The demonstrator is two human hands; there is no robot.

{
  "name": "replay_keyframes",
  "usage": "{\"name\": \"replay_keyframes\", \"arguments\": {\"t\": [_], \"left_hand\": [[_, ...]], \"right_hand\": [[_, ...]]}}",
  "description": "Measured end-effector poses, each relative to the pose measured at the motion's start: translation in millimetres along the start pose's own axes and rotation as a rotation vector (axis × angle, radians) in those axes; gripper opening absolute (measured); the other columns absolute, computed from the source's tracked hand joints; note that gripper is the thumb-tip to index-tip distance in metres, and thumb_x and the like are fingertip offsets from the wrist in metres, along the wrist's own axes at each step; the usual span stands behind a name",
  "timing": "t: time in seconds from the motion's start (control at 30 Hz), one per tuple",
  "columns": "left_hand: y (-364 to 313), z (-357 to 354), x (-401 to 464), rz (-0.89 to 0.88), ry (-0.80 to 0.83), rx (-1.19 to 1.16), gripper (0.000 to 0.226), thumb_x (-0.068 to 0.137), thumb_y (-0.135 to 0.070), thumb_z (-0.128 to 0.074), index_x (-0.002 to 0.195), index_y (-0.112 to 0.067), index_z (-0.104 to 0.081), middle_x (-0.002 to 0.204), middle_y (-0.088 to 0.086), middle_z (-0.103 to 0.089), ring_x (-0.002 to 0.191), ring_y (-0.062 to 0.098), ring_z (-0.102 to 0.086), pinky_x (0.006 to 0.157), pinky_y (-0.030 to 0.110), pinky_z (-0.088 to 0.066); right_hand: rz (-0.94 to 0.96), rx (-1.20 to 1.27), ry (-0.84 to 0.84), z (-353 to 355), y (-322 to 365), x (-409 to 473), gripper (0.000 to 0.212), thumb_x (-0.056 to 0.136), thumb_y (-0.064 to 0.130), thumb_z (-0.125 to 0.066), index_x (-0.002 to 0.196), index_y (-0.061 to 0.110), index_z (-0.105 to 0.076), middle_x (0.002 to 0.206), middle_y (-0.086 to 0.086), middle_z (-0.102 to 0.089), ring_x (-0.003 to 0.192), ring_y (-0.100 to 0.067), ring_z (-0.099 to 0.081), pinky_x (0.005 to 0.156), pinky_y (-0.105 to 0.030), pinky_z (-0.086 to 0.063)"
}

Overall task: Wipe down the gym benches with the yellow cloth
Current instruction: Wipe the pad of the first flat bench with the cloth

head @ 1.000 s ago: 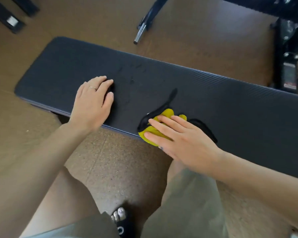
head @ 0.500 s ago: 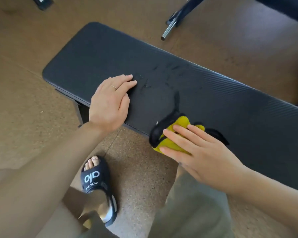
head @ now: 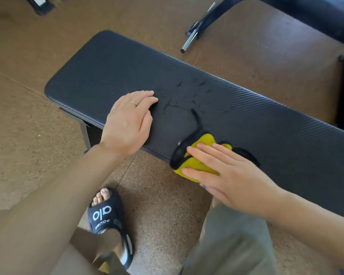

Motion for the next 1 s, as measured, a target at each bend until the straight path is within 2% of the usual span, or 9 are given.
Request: {"name": "replay_keyframes", "arguments": {"t": [0.13,0.27,0.4,0.47,0.57,0.7,0.83,0.93,1.0], "left_hand": [[10.7,7.7,11.2,-0.010,0.007,0.013,0.040,0.097,-0.015,-0.037,0.127,-0.007,-0.064,0.136,0.007,-0.063,0.128,0.028,-0.055,0.111,0.042,-0.040],[9.9,7.9,9.0,0.026,-0.043,-0.024,0.036,0.095,-0.015,-0.041,0.120,-0.008,-0.066,0.133,0.003,-0.063,0.127,0.023,-0.052,0.107,0.038,-0.041],[11.5,7.2,11.7,0.046,-0.044,-0.028,0.033,0.095,-0.014,-0.043,0.119,-0.011,-0.066,0.133,-0.001,-0.061,0.127,0.018,-0.049,0.103,0.033,-0.039],[10.6,6.6,10.1,0.049,-0.042,-0.023,0.033,0.095,-0.015,-0.043,0.119,-0.011,-0.065,0.133,-0.001,-0.061,0.127,0.018,-0.048,0.103,0.033,-0.039],[9.2,5.5,8.1,0.044,-0.032,-0.027,0.034,0.096,-0.016,-0.042,0.120,-0.010,-0.065,0.134,0.000,-0.060,0.128,0.019,-0.048,0.103,0.034,-0.039],[11.7,4.8,8.2,0.044,-0.022,-0.016,0.036,0.096,-0.017,-0.040,0.122,-0.010,-0.064,0.136,0.002,-0.060,0.130,0.021,-0.047,0.105,0.038,-0.041],[11.1,4.2,9.1,0.061,-0.012,-0.015,0.036,0.095,-0.017,-0.041,0.123,-0.012,-0.063,0.137,0.000,-0.059,0.132,0.020,-0.047,0.103,0.039,-0.043],[11.8,4.9,7.1,0.080,-0.007,-0.013,0.036,0.095,-0.017,-0.040,0.123,-0.015,-0.062,0.138,-0.003,-0.058,0.132,0.017,-0.046,0.101,0.038,-0.043],[11.6,5.8,7.5,0.084,-0.008,-0.017,0.037,0.095,-0.017,-0.039,0.123,-0.016,-0.062,0.139,-0.004,-0.057,0.133,0.017,-0.046,0.100,0.038,-0.044]], "right_hand": [[-0.140,0.071,0.023,2.8,-33.3,-29.0,0.048,0.108,0.041,-0.030,0.155,0.034,-0.038,0.168,0.001,-0.019,0.156,-0.021,-0.017,0.122,-0.049,-0.028],[-0.251,0.093,-0.088,5.9,-56.8,38.7,0.049,0.107,0.042,-0.027,0.155,0.034,-0.036,0.168,0.001,-0.023,0.155,-0.022,-0.020,0.125,-0.044,-0.019],[-0.480,0.105,-0.155,10.9,-107.6,114.4,0.050,0.107,0.043,-0.025,0.155,0.035,-0.037,0.165,-0.002,-0.030,0.152,-0.027,-0.027,0.123,-0.046,-0.022],[-0.559,0.112,-0.171,11.7,-108.8,126.6,0.052,0.105,0.041,-0.024,0.154,0.032,-0.040,0.165,-0.004,-0.031,0.150,-0.028,-0.029,0.123,-0.046,-0.021],[-0.477,0.129,-0.190,12.0,-59.7,101.1,0.054,0.103,0.038,-0.025,0.154,0.028,-0.041,0.164,-0.005,-0.032,0.149,-0.029,-0.031,0.123,-0.047,-0.021],[-0.326,0.137,-0.108,6.3,-13.7,72.3,0.051,0.106,0.038,-0.028,0.156,0.031,-0.035,0.166,-0.001,-0.027,0.152,-0.024,-0.025,0.125,-0.044,-0.019],[-0.311,0.089,-0.197,13.4,-53.7,117.8,0.048,0.105,0.037,-0.032,0.151,0.031,-0.045,0.161,-0.003,-0.038,0.147,-0.027,-0.035,0.120,-0.046,-0.027],[-0.396,0.114,-0.216,11.9,-87.0,149.9,0.048,0.105,0.039,-0.029,0.150,0.034,-0.046,0.160,-0.002,-0.041,0.147,-0.027,-0.036,0.120,-0.047,-0.026],[-0.464,0.108,-0.214,9.6,-113.0,137.0,0.049,0.103,0.039,-0.029,0.148,0.034,-0.049,0.158,-0.003,-0.044,0.143,-0.029,-0.041,0.115,-0.048,-0.033]]}}
Point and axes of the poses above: each hand's wrist, its own x-axis towards the middle knuckle, its own z-axis out of the back of the hand, y = z × x, the point moved 8 cm from there along x, towards the middle knuckle
